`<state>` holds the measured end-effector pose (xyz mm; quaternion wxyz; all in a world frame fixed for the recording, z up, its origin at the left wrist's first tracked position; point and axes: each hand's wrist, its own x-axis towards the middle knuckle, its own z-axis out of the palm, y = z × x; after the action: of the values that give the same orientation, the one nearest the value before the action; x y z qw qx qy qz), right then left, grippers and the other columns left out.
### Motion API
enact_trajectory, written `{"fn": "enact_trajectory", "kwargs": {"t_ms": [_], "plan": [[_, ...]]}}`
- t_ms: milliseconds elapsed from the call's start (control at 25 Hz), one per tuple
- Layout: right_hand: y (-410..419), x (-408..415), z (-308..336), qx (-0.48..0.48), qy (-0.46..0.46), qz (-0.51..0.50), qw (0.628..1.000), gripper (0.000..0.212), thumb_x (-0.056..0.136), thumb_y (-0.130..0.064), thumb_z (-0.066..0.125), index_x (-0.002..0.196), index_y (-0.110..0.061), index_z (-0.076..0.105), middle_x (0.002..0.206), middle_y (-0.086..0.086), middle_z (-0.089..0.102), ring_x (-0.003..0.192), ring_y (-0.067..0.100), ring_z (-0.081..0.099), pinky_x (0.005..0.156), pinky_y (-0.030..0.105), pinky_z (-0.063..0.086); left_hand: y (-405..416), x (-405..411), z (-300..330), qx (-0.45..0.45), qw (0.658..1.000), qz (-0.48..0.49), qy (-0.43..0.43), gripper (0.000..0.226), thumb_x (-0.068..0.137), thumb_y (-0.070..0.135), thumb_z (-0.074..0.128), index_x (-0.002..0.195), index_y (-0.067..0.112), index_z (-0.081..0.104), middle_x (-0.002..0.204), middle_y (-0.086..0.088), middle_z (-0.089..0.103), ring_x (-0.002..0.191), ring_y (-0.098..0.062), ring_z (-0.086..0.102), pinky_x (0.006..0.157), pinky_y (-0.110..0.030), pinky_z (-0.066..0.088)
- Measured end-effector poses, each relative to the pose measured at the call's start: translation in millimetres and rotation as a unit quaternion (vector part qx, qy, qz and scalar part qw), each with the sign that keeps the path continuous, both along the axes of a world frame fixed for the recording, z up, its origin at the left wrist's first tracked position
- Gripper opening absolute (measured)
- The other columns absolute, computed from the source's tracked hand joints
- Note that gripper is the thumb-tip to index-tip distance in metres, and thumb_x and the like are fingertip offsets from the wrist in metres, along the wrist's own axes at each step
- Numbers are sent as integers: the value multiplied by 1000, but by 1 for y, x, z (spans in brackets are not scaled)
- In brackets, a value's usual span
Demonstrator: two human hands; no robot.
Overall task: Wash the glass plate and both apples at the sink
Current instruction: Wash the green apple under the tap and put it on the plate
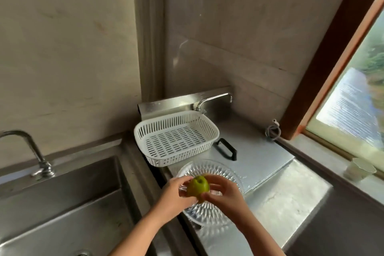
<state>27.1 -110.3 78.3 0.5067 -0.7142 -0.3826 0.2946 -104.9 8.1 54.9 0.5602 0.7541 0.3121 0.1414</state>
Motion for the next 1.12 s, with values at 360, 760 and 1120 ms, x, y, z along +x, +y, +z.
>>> {"fn": "enact_trajectory", "kwargs": {"t_ms": [360,760,1120], "plan": [[-14,104,-91,-64,17,98,993,47,58,-10,82,100,-18,63,105,1,67,101,17,64,85,40,56,-56,87,-64,-44,986,142,73,58,67,1,75,119,13,53,119,-2,58,105,-18,62,88,-26,53],[5,122,-111,-44,-52,163,984,45,65,-16,79,106,-15,62,106,1,60,93,6,60,76,9,51,-41,108,-90,-8,973,165,160,58,62,13,77,116,21,56,118,1,60,109,-12,58,92,-29,51],[7,127,-111,-32,-32,165,985,51,62,-15,80,106,-24,57,107,-5,56,101,8,58,82,10,49,-33,103,-90,-19,972,145,182,78,64,15,77,136,19,45,130,1,52,115,-11,53,96,-33,50]]}}
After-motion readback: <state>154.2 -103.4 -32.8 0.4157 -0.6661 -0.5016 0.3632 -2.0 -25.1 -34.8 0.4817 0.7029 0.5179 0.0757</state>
